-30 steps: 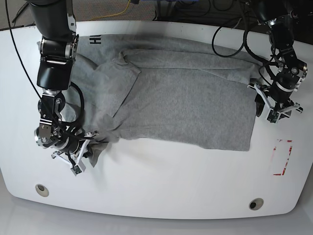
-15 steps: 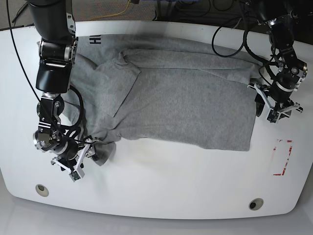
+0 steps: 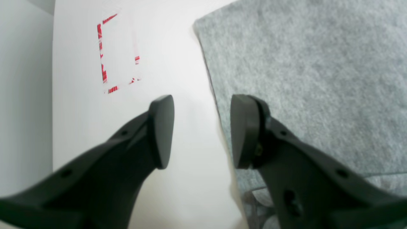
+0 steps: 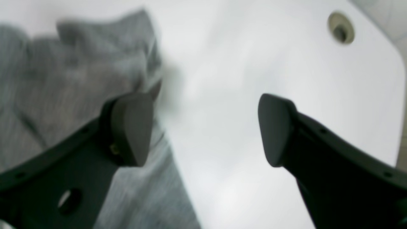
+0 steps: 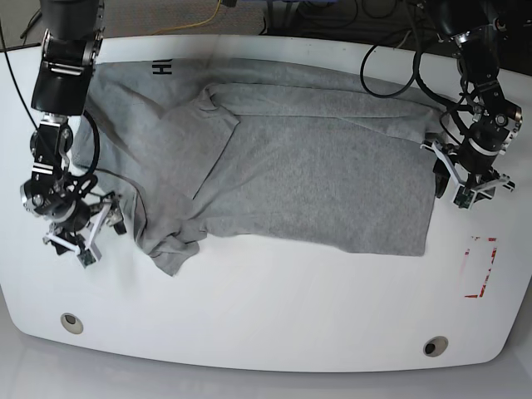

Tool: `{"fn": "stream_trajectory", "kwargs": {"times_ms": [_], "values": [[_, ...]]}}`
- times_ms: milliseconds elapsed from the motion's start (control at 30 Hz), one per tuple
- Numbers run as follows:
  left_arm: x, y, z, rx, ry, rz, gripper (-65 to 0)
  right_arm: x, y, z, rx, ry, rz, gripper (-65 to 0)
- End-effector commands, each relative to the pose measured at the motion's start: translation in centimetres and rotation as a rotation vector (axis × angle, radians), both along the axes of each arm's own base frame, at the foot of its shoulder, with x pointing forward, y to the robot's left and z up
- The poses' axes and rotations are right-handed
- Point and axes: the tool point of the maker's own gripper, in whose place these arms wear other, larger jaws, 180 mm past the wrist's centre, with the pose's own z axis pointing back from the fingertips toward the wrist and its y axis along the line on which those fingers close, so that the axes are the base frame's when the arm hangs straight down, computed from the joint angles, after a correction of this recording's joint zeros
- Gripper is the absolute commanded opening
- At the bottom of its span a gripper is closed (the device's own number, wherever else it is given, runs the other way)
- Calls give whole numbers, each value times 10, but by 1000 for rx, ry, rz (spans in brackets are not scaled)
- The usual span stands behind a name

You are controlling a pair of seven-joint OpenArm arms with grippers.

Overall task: Layout the t-shirt on the table in an organized manner, then fold the t-shirt properly
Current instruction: 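Move the right gripper back to the shirt side edge and pinch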

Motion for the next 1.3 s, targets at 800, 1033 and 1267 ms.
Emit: {"fn": "stream_trajectory", "kwargs": {"times_ms": [800, 1033, 1267], "values": [[8, 0, 15, 1, -54, -9, -383, -29, 24, -34, 78, 60, -14, -198], [8, 0, 15, 1, -54, -9, -383, -30, 30, -39, 96, 67, -13, -363], [9, 0, 16, 1, -57, -9, -383, -30, 31, -39, 98, 63, -12, -370]]}}
